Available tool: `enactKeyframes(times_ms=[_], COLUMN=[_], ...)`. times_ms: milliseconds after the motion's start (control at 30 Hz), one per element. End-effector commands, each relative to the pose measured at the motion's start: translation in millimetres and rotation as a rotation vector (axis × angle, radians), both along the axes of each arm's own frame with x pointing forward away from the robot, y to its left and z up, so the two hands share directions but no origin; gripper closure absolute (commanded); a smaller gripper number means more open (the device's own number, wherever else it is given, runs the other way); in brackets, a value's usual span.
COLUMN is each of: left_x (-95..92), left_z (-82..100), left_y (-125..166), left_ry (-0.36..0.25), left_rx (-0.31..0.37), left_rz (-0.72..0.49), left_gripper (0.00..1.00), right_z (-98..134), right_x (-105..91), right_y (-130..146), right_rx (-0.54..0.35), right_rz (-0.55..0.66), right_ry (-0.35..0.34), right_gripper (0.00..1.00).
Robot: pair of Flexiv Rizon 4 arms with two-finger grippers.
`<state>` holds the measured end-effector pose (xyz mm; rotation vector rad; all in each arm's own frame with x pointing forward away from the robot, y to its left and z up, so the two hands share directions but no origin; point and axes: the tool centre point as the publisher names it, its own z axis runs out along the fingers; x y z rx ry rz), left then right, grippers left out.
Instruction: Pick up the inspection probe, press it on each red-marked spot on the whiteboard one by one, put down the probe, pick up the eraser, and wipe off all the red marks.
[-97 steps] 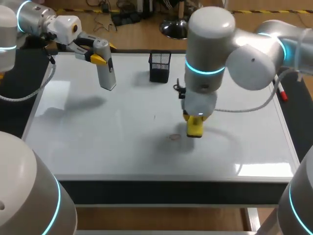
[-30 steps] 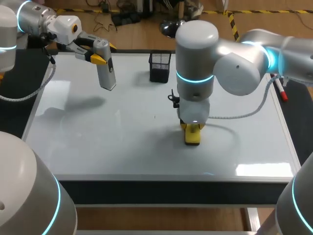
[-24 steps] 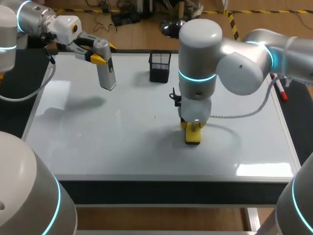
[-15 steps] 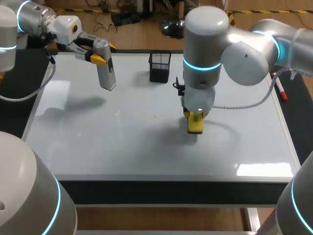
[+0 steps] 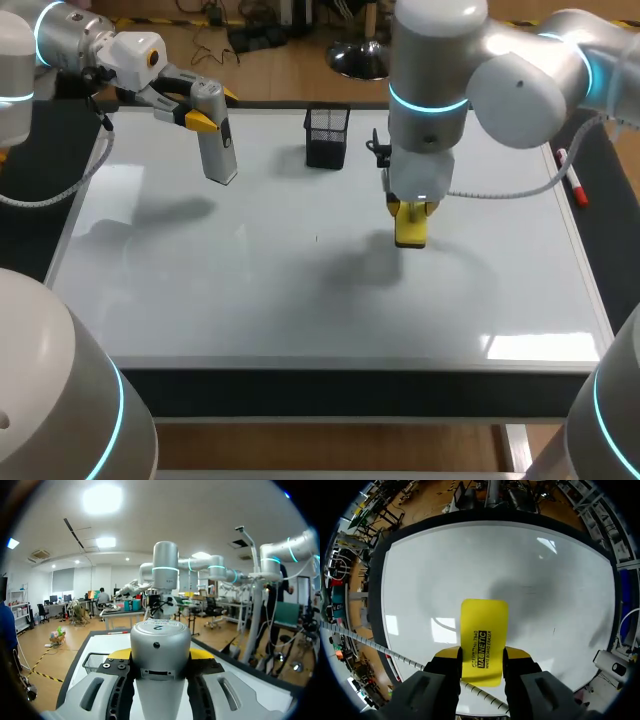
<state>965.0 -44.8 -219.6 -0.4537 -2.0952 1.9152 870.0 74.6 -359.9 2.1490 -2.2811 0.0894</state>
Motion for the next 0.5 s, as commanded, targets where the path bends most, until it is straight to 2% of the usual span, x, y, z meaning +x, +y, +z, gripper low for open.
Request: enactKeyframes(times_ms=[33, 333, 433, 500], left_x=[1.3, 1.3, 1.3, 1.3], left_z=[0.6, 0.6, 0.6, 0.6], left_y=[0, 0, 0, 0], left_ry=[0.001, 0.001, 0.001, 0.001], left_rx=[-0.001, -0.001, -0.001, -0.001], left_rz=[-0.003, -0.003, -0.003, -0.003], left_gripper=[1.00, 1.00, 1.00, 1.00], right_z=[1, -1, 0, 2], right_x=[-0.3, 0.6, 12.0, 27.7], right_y=[-1, -1, -3, -3], right_rx=[-0.001, -0.002, -0.005, -0.001], right_rz=[0.002, 0.002, 0.003, 0.005], right_ry=[-0.003, -0.002, 0.001, -0.008], right_gripper=[1.00, 1.00, 1.00, 1.00])
